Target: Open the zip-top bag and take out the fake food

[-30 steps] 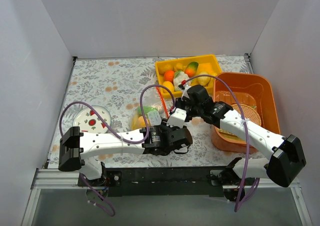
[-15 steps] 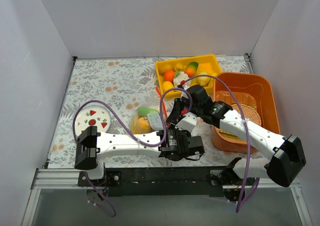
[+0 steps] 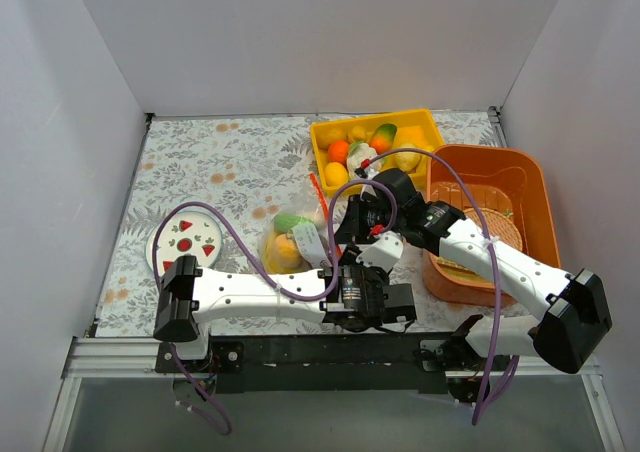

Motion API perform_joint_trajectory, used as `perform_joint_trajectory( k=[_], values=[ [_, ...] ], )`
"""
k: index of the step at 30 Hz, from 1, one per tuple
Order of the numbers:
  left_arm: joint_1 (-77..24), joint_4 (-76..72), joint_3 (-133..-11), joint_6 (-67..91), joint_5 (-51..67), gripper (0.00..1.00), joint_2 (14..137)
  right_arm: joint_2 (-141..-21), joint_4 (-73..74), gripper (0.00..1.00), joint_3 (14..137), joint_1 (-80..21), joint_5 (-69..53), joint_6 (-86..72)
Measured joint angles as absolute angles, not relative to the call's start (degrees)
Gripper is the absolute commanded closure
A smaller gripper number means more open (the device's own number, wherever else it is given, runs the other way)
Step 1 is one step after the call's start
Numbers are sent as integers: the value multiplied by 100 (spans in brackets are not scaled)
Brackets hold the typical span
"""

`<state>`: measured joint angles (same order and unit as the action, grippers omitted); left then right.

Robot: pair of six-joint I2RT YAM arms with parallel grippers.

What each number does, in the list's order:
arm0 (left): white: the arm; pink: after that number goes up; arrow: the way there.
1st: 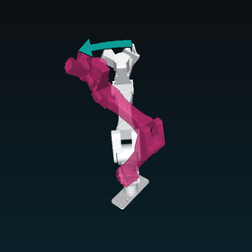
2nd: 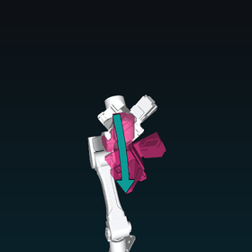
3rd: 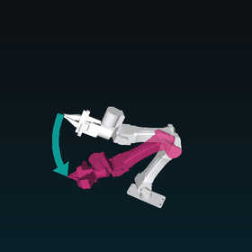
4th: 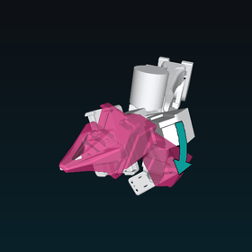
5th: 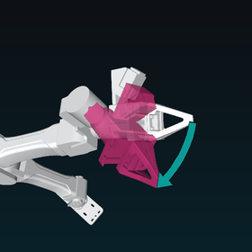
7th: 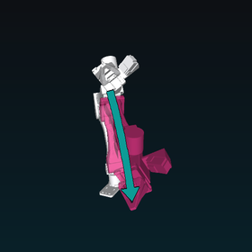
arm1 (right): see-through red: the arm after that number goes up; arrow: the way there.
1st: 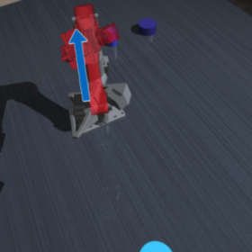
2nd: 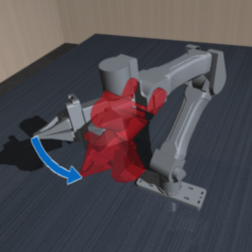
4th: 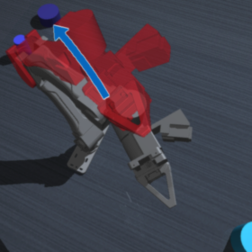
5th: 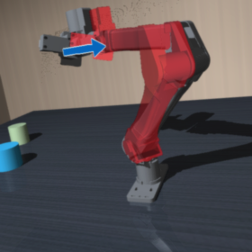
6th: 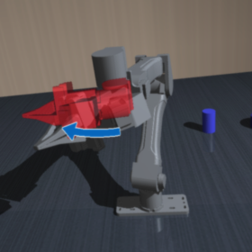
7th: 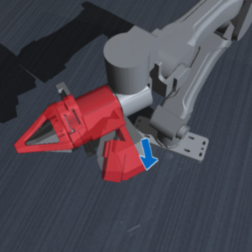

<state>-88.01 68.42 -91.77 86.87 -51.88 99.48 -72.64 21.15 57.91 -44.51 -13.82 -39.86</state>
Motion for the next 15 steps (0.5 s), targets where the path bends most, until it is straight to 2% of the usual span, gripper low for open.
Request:
perform_joint_trajectory(
  k=[8,15],
  values=[
    [-8707,6460,-8973,8302,-5315,55,9957,-7273,2123,99,5826,-4508,-1385,-4036],
    [-8567,6381,-8910,8226,-5428,66,10007,-7273,2123,99,5852,-4550,-1385,-4060]
  ],
)
